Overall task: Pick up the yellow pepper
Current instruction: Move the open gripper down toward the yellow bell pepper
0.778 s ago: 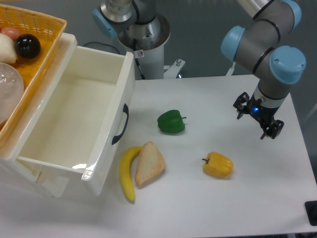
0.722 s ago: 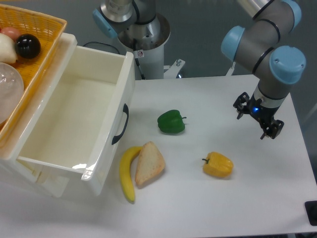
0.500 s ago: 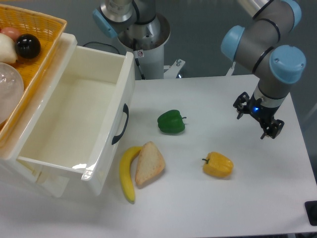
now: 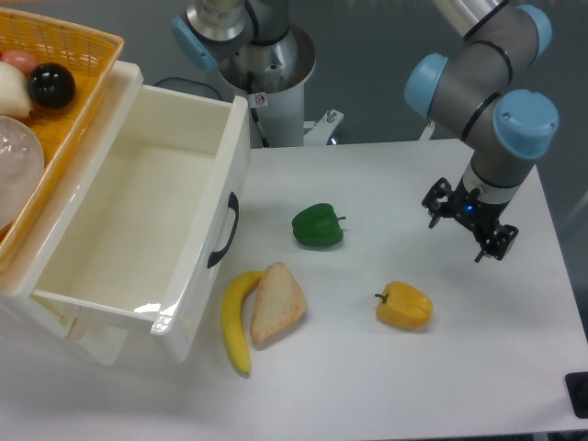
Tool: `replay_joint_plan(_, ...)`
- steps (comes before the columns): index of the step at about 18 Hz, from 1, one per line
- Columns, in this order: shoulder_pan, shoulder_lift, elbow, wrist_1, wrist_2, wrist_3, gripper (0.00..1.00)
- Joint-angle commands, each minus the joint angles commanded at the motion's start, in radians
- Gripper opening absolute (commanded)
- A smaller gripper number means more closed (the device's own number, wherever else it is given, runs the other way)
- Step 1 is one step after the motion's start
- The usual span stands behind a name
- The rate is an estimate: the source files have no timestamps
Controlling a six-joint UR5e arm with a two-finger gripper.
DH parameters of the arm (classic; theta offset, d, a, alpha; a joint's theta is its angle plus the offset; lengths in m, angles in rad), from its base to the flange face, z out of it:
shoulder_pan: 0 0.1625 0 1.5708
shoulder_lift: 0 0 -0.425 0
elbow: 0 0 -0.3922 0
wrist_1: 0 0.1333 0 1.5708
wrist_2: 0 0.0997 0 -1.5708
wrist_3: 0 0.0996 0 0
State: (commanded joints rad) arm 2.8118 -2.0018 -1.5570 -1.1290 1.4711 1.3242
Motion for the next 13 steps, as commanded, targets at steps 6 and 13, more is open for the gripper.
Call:
replay_joint_plan(6, -0.025, -0.040, 0.034, 0.017, -0.008, -0.097, 1.00)
replay_joint_plan(13, -0.049, -0.118, 0.087, 0.041, -0.028, 0.290, 1.00)
